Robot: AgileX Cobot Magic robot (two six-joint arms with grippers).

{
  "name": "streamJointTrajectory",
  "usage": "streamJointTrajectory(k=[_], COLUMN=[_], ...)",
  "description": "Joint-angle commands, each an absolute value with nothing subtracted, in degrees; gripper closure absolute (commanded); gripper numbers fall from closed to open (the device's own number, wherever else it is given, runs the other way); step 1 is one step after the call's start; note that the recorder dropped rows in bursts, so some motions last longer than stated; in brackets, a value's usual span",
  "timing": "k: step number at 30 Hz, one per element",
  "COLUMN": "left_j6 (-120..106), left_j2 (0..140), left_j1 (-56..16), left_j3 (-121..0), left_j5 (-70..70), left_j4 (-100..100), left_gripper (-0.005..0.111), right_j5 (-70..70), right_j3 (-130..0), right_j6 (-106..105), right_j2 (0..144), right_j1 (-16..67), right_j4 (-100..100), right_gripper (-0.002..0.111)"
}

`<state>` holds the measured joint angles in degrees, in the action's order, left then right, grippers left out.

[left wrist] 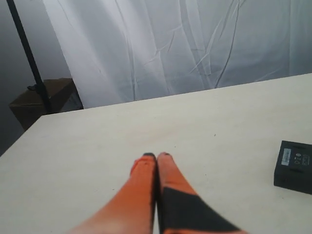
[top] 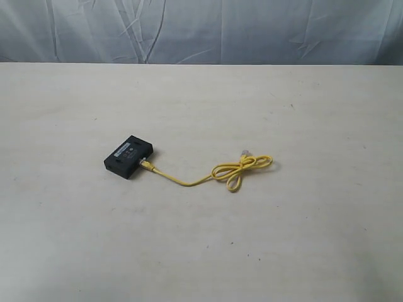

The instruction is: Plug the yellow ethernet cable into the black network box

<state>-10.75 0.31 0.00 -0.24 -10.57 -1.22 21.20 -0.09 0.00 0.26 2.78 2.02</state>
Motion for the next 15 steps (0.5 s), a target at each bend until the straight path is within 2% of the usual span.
streamJointTrajectory(k=[1,15], left_j6=[-6.16,-1.65], left_j2=[0.0,0.0], left_j1=[0.0,0.0], left_j3=[0.0,0.0], left_j5=[-10.62,-13.27], left_j4=[-0.74,0.0], left_gripper=[0.107,0.107], right_j5=[20.59,20.69], right_j3=[0.0,0.0], right_j6=[0.0,0.0], right_j2=[0.0,0.0], right_j1=[2.91,2.91], right_j4=[1.81,1.94], right_gripper=[0.108,0.108])
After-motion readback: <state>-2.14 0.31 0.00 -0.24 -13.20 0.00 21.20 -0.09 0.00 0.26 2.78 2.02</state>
